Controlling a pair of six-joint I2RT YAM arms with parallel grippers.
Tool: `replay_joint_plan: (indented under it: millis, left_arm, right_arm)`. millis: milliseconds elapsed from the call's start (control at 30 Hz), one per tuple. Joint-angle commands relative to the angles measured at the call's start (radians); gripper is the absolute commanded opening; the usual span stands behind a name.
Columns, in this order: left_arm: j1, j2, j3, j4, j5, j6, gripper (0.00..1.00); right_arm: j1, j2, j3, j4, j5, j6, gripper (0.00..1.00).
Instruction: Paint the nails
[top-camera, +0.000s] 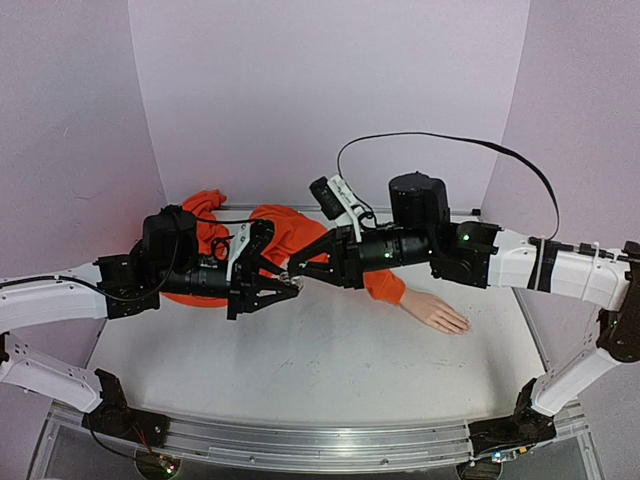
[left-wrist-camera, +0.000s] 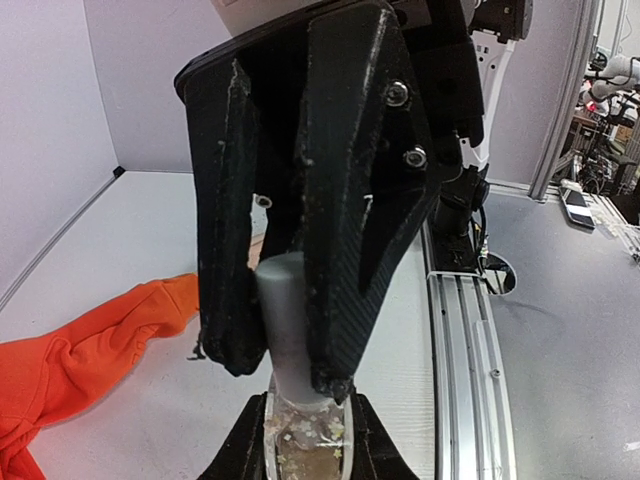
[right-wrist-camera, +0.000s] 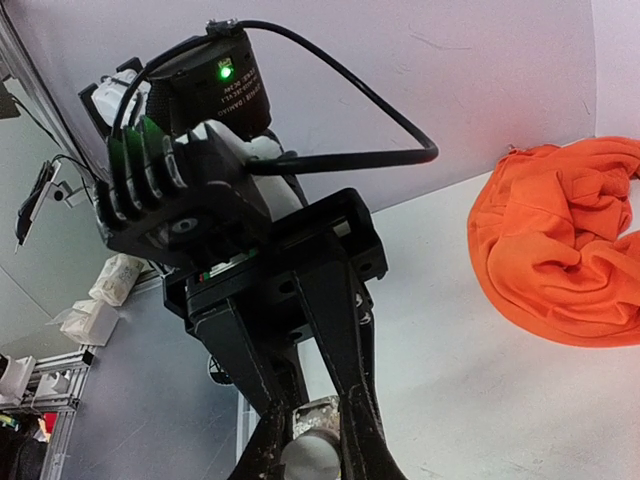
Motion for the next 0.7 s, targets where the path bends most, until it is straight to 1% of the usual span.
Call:
replay_joint_plan:
  millis: [0, 67, 133, 167, 200, 267, 300, 333, 400, 433, 500, 567, 600, 633, 667]
  left_arm:
    - [0.011, -0.023, 0.059, 0.067, -0.070, -0.023, 0.00]
    - [0.017, -0.034, 0.054, 0.067, -0.148, -0.032, 0.00]
    - [0.018, -0.045, 0.047, 0.067, -0.266, -0.034, 0.00]
    - [0.018, -0.048, 0.041, 0.068, -0.334, -0.026, 0.00]
    - [0.018, -0.053, 0.037, 0.067, -0.423, -0.020, 0.00]
    - [0.018, -0.054, 0.026, 0.068, -0.601, -0.004, 0.00]
    - [0.018, -0.053, 0.024, 0.068, -0.655, 0.010, 0.00]
    - [0.016, -0.053, 0.024, 0.067, -0.695, 0.018, 0.00]
    - [0.017, -0.054, 0.020, 0.068, -0.734, 0.025, 0.00]
    - [0.017, -0.057, 0.019, 0.068, -0.733, 0.028, 0.00]
    - [0.016, -0.056, 0.018, 0.067, -0.718, 0.026, 0.00]
    - [0.016, -0.055, 0.020, 0.067, -0.695, 0.022, 0.00]
    - [0.016, -0.052, 0.022, 0.067, -0.680, 0.023, 0.00]
    - [0.016, -0.050, 0.026, 0.065, -0.666, 0.025, 0.00]
    - [0.016, -0.049, 0.028, 0.063, -0.654, 0.024, 0.00]
  right_arm:
    - [0.007, 0.050, 0.032, 0.095, -0.039, 0.066, 0.09]
    - [0.022, 0.084, 0.040, 0.096, 0.017, 0.105, 0.00]
    - [0.046, 0.123, 0.051, 0.090, 0.114, 0.155, 0.00]
    - [0.056, 0.151, 0.061, 0.085, 0.188, 0.200, 0.00]
    - [0.070, 0.187, 0.086, 0.045, 0.293, 0.275, 0.00]
    - [0.116, 0.282, 0.200, -0.165, 0.602, 0.519, 0.00]
    - [0.158, 0.317, 0.249, -0.190, 0.692, 0.610, 0.00]
    - [0.219, 0.350, 0.294, -0.190, 0.792, 0.666, 0.00]
    - [0.293, 0.401, 0.396, -0.186, 0.912, 0.713, 0.00]
    - [0.300, 0.402, 0.416, -0.176, 0.926, 0.713, 0.00]
    - [0.298, 0.356, 0.379, -0.104, 0.956, 0.666, 0.00]
    - [0.275, 0.295, 0.317, -0.044, 0.933, 0.618, 0.00]
    - [0.253, 0.263, 0.294, -0.034, 0.895, 0.600, 0.08]
    - [0.232, 0.233, 0.266, -0.020, 0.857, 0.569, 0.21]
    - [0.209, 0.197, 0.237, -0.001, 0.803, 0.519, 0.38]
